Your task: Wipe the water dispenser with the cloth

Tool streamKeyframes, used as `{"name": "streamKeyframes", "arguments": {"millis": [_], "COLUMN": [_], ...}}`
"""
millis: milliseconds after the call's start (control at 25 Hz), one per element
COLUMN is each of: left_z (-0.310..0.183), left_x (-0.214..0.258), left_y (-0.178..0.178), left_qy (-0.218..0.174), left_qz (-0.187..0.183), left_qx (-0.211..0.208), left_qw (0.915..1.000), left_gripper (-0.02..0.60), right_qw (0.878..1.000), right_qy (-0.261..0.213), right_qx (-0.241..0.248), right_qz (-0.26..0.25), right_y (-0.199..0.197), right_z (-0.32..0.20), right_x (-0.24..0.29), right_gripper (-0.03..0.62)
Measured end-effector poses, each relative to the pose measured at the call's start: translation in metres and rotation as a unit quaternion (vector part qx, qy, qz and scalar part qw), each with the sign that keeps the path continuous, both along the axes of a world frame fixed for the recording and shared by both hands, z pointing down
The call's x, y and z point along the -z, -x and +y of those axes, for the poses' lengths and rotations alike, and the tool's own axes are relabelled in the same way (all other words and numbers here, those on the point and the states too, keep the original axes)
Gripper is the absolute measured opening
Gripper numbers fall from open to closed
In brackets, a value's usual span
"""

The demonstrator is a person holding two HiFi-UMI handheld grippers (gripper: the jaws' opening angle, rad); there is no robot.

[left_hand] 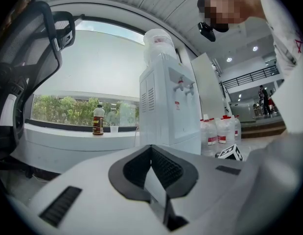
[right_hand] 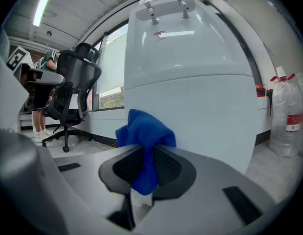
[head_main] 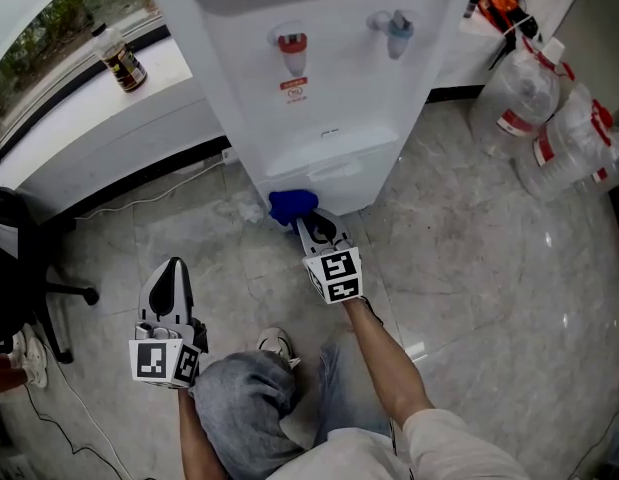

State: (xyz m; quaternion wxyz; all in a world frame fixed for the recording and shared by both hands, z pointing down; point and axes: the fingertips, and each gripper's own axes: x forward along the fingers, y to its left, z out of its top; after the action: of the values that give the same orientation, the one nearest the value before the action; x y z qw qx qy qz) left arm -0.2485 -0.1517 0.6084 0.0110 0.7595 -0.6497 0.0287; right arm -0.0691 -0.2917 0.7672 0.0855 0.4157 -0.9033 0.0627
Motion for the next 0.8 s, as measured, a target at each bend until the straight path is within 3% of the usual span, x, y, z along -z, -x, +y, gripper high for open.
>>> {"name": "streamKeyframes", "arguments": {"millis": [560, 800], "left_z": [-0.008, -0.014], "left_x": [-0.004, -0.006], "left_y": [-0.018, -0.021], "left_qy": [0.022, 0.026], "left_qz": [0.001, -0.007], "left_qx": [-0.015, -0.023], "left_qw": [0.9996, 0.9994], "left_gripper": [0.012, 0.012], "right_qw": [0.99, 0.984], "right_qy": [0.003, 0.0], "right_qx": [-0.138, -0.173], "right_qz": [0.03, 0.037], "right_y": [-0.167, -0.21], "right_z": [-0.072, -0.087], "right_x": [-0.011, -0.009], "right_gripper": [0.066, 0.066]}}
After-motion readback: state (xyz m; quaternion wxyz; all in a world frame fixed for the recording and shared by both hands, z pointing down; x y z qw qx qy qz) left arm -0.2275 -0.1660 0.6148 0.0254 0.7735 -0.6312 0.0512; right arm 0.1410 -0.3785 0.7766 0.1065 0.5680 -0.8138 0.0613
